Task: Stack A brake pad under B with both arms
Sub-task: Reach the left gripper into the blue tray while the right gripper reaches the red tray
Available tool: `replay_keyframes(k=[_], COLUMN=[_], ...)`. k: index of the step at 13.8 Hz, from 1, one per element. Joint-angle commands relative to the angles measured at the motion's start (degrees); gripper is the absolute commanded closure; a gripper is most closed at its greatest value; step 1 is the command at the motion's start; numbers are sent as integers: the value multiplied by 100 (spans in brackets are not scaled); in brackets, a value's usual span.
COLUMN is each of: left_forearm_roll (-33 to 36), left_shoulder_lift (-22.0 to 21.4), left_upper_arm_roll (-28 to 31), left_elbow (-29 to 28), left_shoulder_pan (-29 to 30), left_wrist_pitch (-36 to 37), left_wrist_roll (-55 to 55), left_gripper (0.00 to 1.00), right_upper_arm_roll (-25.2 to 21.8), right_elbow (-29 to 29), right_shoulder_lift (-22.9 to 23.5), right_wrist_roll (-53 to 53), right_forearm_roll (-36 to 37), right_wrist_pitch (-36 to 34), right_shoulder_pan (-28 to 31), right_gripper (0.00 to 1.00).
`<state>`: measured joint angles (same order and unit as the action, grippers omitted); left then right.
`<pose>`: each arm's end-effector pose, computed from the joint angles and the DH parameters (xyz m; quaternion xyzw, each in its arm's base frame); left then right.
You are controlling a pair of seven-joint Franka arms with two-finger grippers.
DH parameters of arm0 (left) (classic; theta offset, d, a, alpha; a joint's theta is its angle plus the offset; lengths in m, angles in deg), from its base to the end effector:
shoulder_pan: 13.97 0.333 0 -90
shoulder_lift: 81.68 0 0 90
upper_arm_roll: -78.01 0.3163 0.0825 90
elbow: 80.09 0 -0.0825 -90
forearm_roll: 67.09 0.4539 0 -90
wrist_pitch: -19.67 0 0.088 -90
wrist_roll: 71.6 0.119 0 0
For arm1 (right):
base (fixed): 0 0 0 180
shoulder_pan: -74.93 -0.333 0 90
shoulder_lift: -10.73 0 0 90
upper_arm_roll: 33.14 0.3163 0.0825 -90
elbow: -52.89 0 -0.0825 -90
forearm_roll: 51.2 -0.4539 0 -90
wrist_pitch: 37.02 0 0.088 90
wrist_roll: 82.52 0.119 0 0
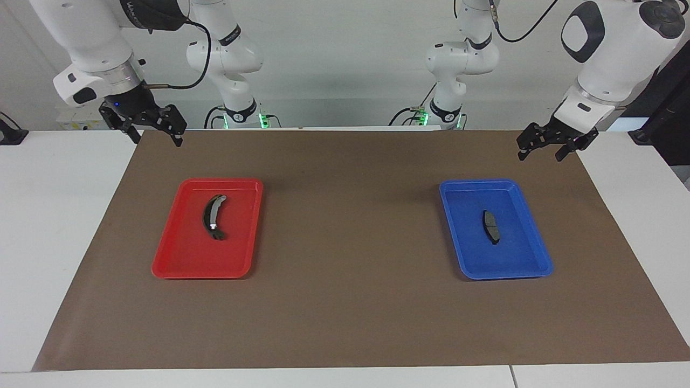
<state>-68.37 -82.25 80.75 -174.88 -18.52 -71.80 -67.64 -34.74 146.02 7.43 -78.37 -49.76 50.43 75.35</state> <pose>0.6199 -0.0221 0.5759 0.9984 -0.0498 -0.0238 0.0118 0.6003 -0.0247 0.6148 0.9983 -0.0541 -0.0206 0.0121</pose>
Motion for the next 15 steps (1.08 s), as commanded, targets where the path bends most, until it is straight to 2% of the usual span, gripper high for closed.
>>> replay_keyframes(k=[1, 4, 7, 9, 13, 15], left_forearm_roll=[-75, -75, -75, -75, -75, -75], left_shoulder_lift=[-92, -119, -425, -435, -173, 170], left_upper_arm_roll=[34, 34, 34, 34, 34, 34], left_elbow=[-92, -232, -1073, -1365, -1989, -2087], left_shoulder_pan=[-20, -46, -46, -55, -82, -116], left_wrist_pitch=[-99, -273, -1186, -1539, -2636, -3138], left_wrist_roll=[-9, -45, -36, -53, -71, -88], left_gripper=[2, 2, 3, 5, 11, 14], right_upper_arm_roll=[19, 11, 19, 19, 19, 19], right_elbow=[30, 39, 39, 39, 83, 415], right_shoulder_lift=[-30, -30, -30, -30, -47, -161], right_wrist_roll=[50, 50, 50, 41, 32, -20], right_forearm_roll=[-13, -13, -13, -13, -21, -39], right_wrist_pitch=[17, 17, 17, 17, 26, 480], right_shoulder_pan=[55, 55, 55, 55, 55, 55], right_gripper=[0, 0, 0, 0, 0, 0])
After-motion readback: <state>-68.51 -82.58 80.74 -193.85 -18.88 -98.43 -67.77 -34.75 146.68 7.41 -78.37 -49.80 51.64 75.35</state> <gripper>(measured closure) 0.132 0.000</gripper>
